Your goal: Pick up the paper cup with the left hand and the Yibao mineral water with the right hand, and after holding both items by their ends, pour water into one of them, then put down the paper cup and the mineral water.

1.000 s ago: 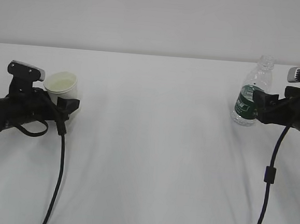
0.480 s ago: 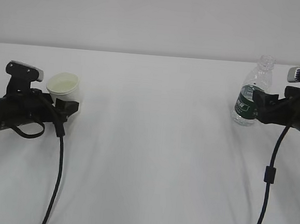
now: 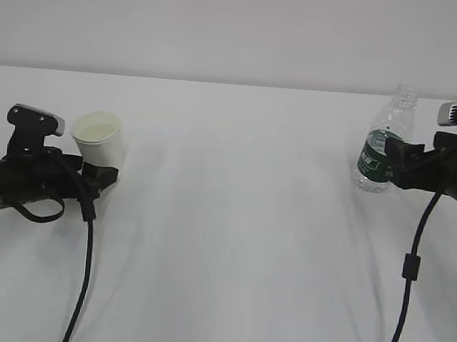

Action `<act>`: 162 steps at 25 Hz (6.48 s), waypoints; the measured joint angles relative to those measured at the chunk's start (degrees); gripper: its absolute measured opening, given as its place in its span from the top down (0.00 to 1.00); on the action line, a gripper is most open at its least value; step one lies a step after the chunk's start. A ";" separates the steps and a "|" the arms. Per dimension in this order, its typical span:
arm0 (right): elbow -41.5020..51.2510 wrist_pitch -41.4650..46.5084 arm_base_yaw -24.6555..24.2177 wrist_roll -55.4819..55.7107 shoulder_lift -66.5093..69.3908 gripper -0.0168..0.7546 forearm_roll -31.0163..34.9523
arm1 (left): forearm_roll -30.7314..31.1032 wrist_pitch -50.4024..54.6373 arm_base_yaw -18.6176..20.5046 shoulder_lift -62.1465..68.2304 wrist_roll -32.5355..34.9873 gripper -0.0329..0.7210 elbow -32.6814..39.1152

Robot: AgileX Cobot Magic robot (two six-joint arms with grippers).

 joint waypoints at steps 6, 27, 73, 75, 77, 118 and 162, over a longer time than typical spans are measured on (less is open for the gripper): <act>0.00 0.00 0.00 0.00 0.00 0.21 -0.45 | 0.12 2.84 0.00 -1.45 0.00 0.21 0.00; 0.00 0.11 0.00 0.00 0.00 0.21 -0.58 | 2.35 10.13 0.00 -11.23 -0.09 0.23 4.66; 0.36 6.31 0.00 2.28 -13.50 0.21 1.23 | -2.30 18.05 0.00 -33.71 -8.91 0.25 5.42; 0.36 6.25 0.00 2.28 -13.50 0.21 1.23 | -2.30 18.05 0.00 -34.32 -8.90 0.25 5.42; 0.36 6.25 0.00 2.28 -13.50 0.21 1.23 | -2.30 18.05 0.00 -34.82 -8.90 0.25 5.42; 0.63 24.45 0.00 3.43 -31.96 0.21 -0.18 | 0.04 28.55 0.00 -45.83 -8.81 0.34 5.66; 0.76 47.99 0.00 3.33 -55.07 0.21 -3.02 | 1.20 48.40 0.00 -67.26 -8.81 0.18 5.76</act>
